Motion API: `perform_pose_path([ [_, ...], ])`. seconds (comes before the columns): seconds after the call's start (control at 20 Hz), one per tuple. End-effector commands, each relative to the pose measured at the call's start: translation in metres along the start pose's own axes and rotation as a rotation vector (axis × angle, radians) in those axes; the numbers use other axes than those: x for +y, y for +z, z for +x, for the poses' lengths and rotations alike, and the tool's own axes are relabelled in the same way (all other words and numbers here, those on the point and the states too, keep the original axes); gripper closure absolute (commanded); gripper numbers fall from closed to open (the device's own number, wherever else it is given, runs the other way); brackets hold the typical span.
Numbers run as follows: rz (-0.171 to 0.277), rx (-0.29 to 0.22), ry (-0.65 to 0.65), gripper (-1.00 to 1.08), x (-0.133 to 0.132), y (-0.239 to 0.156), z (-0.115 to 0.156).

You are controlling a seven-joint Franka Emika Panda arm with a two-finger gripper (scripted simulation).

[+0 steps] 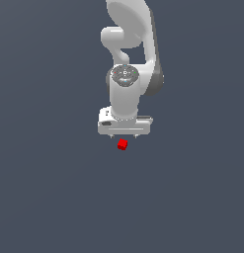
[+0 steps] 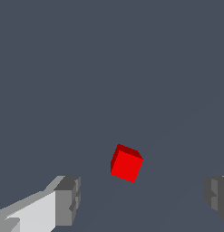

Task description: Lift up the red cube by 0.2 meters.

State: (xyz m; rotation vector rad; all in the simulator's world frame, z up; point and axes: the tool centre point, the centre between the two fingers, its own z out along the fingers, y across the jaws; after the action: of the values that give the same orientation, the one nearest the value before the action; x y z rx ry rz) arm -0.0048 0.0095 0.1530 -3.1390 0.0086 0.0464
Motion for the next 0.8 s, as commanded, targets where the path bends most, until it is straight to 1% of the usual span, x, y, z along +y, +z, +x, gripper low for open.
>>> perform_pose_path([
  [0.0, 0.0, 0.0, 0.0, -0.92, 0.0, 0.0, 0.0],
  [0.4, 0.0, 0.004, 0.043, -0.92, 0.001, 0.016, -0.004],
  [0.75, 0.0, 0.013, 0.152, -0.92, 0.004, 0.055, -0.015],
])
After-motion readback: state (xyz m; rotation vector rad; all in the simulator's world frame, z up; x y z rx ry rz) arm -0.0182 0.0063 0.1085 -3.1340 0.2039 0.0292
